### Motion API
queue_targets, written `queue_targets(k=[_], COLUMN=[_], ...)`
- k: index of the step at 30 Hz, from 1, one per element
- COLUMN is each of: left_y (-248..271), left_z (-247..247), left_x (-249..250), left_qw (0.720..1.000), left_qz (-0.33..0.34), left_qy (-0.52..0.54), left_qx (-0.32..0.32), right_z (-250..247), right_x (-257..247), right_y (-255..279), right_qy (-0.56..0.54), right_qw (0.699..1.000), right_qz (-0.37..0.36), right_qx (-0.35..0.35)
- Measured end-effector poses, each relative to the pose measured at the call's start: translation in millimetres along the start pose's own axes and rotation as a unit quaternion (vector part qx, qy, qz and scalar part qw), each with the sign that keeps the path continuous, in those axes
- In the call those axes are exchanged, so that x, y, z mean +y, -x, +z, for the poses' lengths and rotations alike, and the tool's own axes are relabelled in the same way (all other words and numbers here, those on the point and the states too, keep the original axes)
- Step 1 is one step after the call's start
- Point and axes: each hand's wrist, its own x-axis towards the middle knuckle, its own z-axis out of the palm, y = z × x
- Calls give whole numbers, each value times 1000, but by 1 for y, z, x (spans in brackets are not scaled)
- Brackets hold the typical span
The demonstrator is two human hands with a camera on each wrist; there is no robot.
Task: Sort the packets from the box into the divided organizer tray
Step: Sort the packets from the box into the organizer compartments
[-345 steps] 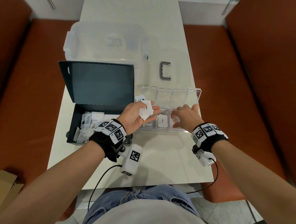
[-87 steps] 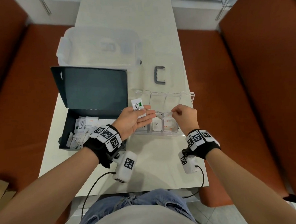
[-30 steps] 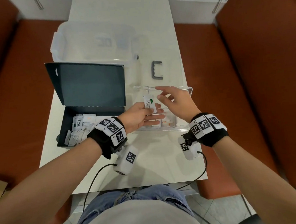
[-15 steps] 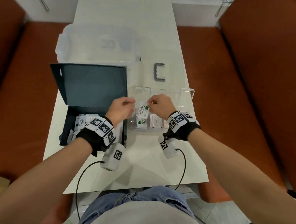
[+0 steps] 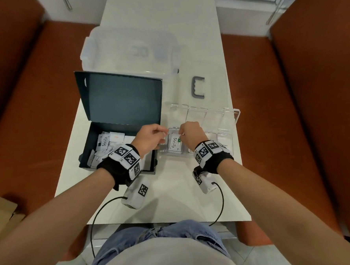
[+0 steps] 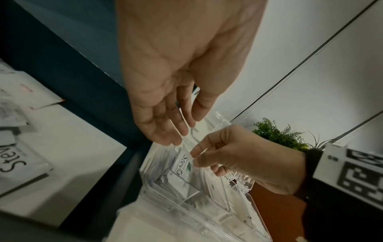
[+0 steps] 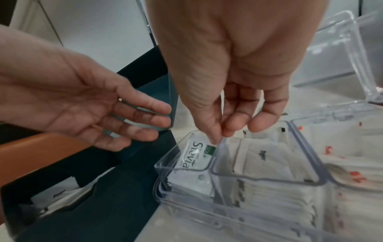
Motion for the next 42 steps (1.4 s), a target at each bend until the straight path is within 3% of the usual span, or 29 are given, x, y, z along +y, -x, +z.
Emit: queue_targets(k=[8,13,17,19,23,26,29,31,35,42], left_y=[4,15,14,7,-3,-6,-8,-9,-6,-7], left_z=[-7,-49,-106,-129,-144,-138,-131,-129,-123,-117], left_x=[6,2,-11,-22,-44,-55,-60,-66,-79,-92], left_qw=[1000,998,994,972,884,839,816,829,883,904], left_qz=[4,2,-17,-12,-44,-57,-102,-131,-133,-104], left_qy=[8,-14,-101,-234,-462,-536,-562,-537,-448,-414], left_qx=[-16,-67,-46,-30,-55,-78,-90,-89,-50,-13], right_z=[-2,-23,-23,-12,28,55,71,79,86,88], right_x=[-11,-40,-83,-104,-132,-141,-145,-148,-161,-168], right_y=[6,6,-2,-6,-20,-28,-34,-38,-39,-36], right_qy=[134,-1,-87,-97,8,100,109,77,10,-95], right_qw=[988,989,972,969,974,971,972,976,981,979], right_qz=[-63,-143,-218,-226,-190,-132,-100,-89,-78,-11], right_qx=[37,47,8,-27,-125,-170,-181,-183,-175,-182])
